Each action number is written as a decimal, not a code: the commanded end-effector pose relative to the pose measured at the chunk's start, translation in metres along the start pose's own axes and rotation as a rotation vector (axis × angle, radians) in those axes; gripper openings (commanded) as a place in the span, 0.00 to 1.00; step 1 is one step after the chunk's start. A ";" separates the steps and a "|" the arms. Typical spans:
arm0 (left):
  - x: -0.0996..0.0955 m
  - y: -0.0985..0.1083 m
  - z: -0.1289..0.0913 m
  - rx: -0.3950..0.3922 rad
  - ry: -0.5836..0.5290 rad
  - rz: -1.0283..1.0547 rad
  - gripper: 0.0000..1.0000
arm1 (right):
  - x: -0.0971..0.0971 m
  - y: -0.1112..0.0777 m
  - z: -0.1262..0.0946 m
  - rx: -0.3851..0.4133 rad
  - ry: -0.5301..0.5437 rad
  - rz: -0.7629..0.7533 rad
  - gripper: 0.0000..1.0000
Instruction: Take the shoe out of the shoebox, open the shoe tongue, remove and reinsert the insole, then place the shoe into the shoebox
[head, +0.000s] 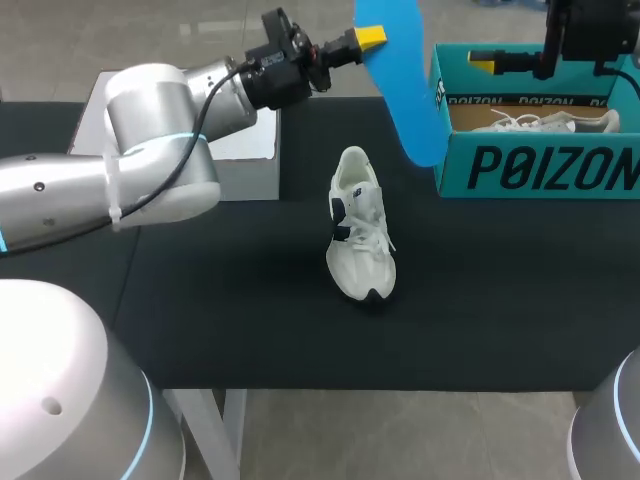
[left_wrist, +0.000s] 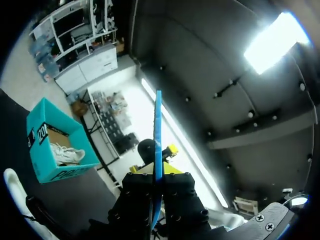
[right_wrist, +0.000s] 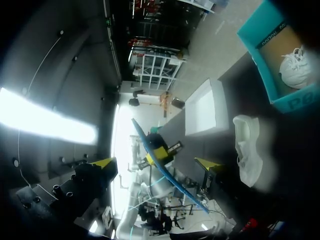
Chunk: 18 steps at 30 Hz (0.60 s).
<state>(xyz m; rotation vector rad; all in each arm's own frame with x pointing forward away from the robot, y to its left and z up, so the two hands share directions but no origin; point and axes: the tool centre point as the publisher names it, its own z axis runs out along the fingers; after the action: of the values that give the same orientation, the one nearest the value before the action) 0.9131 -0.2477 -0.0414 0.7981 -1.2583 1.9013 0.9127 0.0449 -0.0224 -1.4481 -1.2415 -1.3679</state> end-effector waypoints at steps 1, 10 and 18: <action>-0.007 -0.002 -0.001 -0.016 0.024 -0.002 0.00 | 0.000 0.003 0.001 0.004 -0.002 0.000 1.00; 0.001 -0.007 0.002 -0.125 0.067 0.400 0.00 | 0.000 0.007 0.003 0.018 -0.001 -0.005 1.00; 0.002 -0.012 0.001 -0.273 0.088 1.360 0.00 | 0.000 0.007 0.000 0.011 -0.002 -0.008 1.00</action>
<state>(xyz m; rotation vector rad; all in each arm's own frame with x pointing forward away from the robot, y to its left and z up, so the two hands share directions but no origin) 0.9196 -0.2450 -0.0301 0.4570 -1.5764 2.1314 0.9196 0.0444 -0.0217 -1.4356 -1.2538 -1.3655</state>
